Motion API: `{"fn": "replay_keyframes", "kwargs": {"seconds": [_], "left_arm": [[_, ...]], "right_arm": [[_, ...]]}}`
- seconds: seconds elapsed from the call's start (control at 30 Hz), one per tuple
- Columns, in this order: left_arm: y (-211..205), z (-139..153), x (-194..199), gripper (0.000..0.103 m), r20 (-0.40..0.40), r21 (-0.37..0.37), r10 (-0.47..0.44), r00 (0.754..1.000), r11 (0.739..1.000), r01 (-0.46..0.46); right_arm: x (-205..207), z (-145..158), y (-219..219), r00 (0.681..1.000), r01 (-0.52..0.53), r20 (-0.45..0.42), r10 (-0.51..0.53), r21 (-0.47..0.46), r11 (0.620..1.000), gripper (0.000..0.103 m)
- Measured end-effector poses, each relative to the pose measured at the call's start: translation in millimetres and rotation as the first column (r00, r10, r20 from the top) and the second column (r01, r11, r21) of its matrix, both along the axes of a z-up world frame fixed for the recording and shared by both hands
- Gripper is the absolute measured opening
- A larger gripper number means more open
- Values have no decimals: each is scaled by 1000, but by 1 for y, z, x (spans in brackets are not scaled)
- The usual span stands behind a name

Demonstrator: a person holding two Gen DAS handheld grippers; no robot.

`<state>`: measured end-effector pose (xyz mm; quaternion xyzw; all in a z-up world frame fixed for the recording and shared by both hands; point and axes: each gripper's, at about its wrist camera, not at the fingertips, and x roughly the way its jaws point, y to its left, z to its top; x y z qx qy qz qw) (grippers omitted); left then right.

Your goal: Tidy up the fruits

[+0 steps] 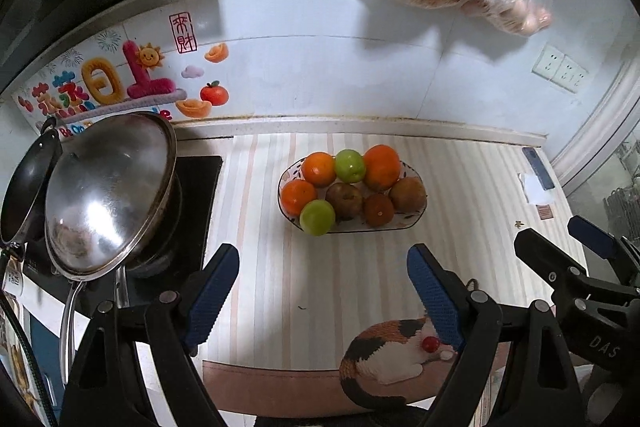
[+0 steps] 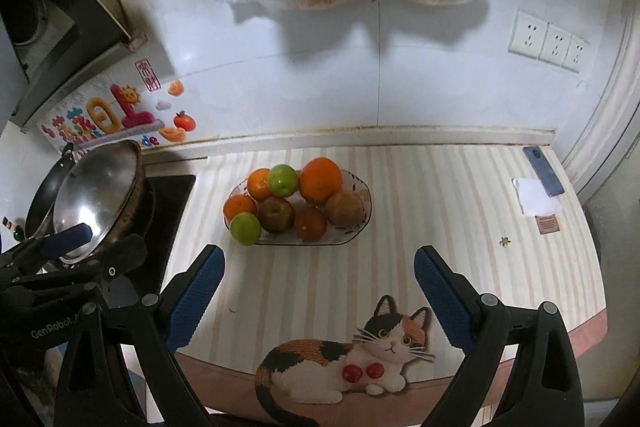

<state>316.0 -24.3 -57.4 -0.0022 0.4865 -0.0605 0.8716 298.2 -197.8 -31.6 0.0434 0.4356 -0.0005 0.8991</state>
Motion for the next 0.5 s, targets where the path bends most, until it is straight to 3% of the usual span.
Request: {"fn": "replay_keyframes", "kwargs": {"seconds": [0.17,0.47,0.5], "left_arm": [[-2,3,-11,86,13,2,-2,1000,1000,2],[-10,-6,-12,86,-12,-15,-7,1000,1000,7],[-12,-8,-11,94,-19,-14,-11,1000,1000,10]], "right_arm": [[-11,7,-2,1000,13,17,-13,11,1000,98],[-17,-9,-20,999,39,-26,-37,97,994,98],[-16,-13,-24,999,43,-36,-40,103,994,98]]}}
